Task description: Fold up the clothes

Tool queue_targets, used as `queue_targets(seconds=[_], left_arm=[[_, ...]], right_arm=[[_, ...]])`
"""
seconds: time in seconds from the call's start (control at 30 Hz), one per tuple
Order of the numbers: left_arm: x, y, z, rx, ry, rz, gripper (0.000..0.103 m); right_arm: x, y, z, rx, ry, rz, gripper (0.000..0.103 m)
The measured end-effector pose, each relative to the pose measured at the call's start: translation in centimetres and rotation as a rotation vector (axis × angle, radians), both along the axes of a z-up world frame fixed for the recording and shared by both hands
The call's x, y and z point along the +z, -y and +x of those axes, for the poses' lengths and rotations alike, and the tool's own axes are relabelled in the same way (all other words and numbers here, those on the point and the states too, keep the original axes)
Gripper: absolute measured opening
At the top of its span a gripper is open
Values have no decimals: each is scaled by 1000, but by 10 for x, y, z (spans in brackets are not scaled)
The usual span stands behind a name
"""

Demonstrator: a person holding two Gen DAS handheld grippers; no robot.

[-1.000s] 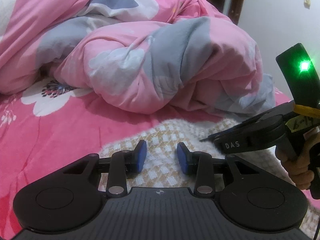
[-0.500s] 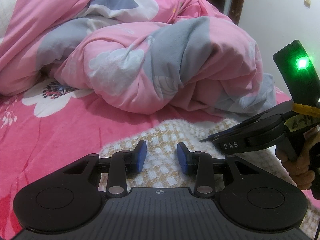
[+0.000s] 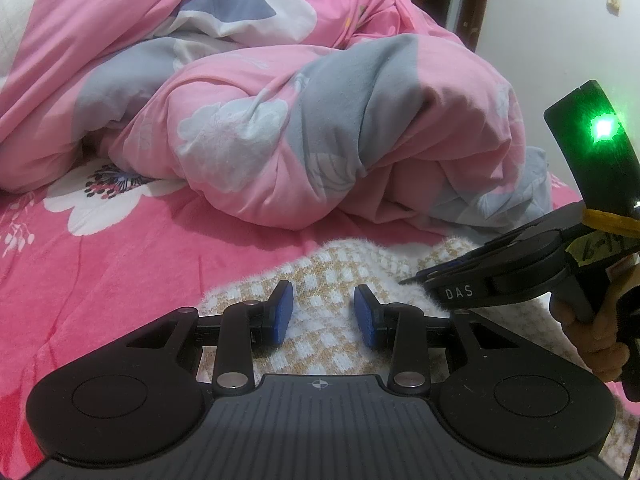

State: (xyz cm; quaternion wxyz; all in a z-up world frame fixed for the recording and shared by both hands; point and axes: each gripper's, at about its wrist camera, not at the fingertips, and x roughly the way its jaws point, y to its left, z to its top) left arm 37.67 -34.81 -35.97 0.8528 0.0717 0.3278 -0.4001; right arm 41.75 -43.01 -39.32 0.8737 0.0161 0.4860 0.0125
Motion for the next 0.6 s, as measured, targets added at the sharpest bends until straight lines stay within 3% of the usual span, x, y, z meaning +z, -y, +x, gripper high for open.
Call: queue_targets(seconds=[0.6], left_arm=[[0,0,-1,-4,7,2,36]], right_arm=[[-2,-1,0,4,5,-10,15]])
